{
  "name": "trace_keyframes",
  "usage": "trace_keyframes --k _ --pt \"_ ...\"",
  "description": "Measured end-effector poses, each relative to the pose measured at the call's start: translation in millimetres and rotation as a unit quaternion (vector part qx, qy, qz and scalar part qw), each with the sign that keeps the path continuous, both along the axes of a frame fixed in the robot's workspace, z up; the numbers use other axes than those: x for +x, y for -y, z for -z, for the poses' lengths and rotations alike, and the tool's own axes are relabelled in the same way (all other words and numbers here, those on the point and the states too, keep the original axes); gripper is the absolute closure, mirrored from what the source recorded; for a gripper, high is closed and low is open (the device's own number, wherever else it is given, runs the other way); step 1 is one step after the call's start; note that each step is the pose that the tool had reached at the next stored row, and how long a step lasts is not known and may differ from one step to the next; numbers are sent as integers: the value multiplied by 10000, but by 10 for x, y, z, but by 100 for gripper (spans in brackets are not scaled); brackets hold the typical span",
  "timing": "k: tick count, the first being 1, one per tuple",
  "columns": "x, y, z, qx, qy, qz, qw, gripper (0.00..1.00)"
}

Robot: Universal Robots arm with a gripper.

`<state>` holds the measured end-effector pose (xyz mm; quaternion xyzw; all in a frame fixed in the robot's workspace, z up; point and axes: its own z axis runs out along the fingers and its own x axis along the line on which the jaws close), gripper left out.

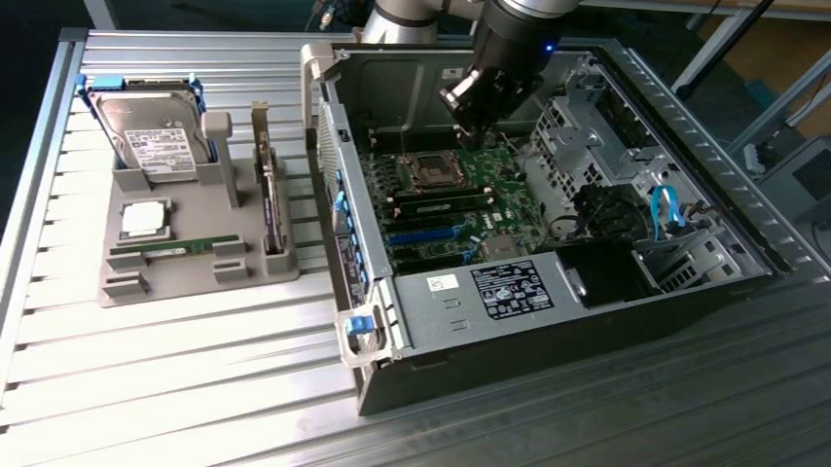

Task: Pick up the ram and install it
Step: 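Press down the ram until it locks into place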

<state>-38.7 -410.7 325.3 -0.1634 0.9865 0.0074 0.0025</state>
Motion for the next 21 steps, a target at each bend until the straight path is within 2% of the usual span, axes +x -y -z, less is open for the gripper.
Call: trace_keyframes --k 7,13,21 --pt "0 0 -1 -1 0 455 9990 90" --pt "0 0 0 -1 0 764 9971 90" --pt "0 0 0 0 0 1275 9918 90"
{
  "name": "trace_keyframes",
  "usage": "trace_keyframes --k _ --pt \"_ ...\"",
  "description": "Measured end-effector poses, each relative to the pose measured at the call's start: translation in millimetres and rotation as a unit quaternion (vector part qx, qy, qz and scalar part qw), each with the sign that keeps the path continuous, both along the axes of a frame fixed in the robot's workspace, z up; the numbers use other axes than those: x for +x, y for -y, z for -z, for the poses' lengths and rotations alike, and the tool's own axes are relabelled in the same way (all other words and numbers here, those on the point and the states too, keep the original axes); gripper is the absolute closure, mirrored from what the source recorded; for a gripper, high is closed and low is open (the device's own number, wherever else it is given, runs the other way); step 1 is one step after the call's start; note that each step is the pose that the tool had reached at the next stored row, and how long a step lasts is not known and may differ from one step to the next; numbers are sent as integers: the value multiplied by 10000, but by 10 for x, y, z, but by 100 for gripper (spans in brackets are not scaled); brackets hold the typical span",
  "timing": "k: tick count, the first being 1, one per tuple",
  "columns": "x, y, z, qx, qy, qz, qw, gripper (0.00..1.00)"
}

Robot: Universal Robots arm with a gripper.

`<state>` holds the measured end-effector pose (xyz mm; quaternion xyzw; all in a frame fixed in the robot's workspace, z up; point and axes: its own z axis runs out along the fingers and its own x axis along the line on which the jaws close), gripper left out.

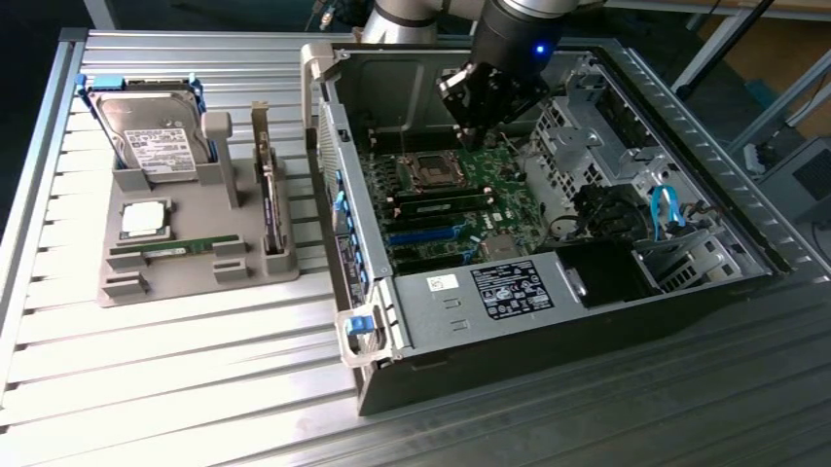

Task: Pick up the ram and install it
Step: 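Press down the ram until it locks into place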

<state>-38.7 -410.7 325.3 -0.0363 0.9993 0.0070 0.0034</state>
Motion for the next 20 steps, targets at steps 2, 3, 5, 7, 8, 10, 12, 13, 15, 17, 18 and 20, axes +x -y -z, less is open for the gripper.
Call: trace_keyframes --k 2,3,5,7,8,10,12,13,15,17,18,20 --pt "0 0 0 0 0 99 10000 90" --pt "0 0 0 0 0 153 9999 90" --pt "0 0 0 0 0 241 9997 90" --pt "0 2 0 0 0 276 9996 90" --pt "0 2 0 0 0 276 9996 90" --pt "0 3 0 0 0 275 9996 90" --pt "0 3 -1 0 -5 276 9996 90" --pt "0 3 -1 0 -7 275 9996 90" --pt "0 3 0 -1 -17 276 9996 90" --pt "0 3 0 0 -18 275 9996 90" --pt "0 3 0 0 -18 275 9996 90" --pt "0 3 0 0 -18 275 9996 90"
